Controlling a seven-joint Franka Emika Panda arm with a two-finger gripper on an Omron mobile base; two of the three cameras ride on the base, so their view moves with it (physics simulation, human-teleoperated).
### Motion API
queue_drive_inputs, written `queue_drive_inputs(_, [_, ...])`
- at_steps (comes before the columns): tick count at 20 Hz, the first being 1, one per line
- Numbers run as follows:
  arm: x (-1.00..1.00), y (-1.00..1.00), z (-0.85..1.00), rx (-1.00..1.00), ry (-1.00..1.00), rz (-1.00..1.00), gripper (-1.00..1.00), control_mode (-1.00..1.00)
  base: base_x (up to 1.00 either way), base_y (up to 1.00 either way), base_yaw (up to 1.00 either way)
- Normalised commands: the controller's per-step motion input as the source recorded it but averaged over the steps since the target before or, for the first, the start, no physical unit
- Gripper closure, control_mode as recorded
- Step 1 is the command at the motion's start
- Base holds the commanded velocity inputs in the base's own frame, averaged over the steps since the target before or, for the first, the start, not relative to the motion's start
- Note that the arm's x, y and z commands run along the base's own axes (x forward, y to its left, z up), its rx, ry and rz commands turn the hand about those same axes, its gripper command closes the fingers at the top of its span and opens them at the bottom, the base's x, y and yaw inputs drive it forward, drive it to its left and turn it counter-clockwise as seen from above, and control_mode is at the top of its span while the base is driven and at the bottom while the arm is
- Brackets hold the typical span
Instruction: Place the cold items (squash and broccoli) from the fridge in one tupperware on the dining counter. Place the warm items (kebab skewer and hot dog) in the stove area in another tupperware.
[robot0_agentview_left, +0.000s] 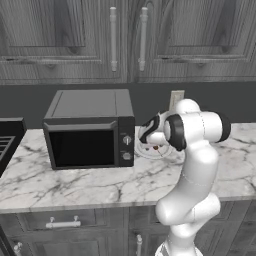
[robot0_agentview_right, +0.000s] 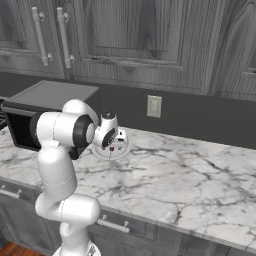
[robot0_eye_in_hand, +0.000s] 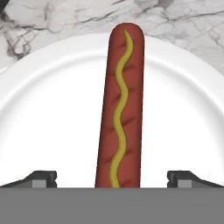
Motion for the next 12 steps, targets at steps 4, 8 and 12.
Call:
queue_drive_inputs(4, [0.13, 0.00, -0.27, 0.00, 0.00, 0.00, 1.00, -1.00, 0.00, 0.00, 0.00])
queue_drive_inputs(8, [0.00, 0.00, -0.14, -0.02, 0.00, 0.00, 1.00, -1.00, 0.00, 0.00, 0.00])
queue_drive_inputs(12, [-0.07, -0.01, -0.04, 0.00, 0.00, 0.00, 1.00, -1.00, 0.00, 0.00, 0.00])
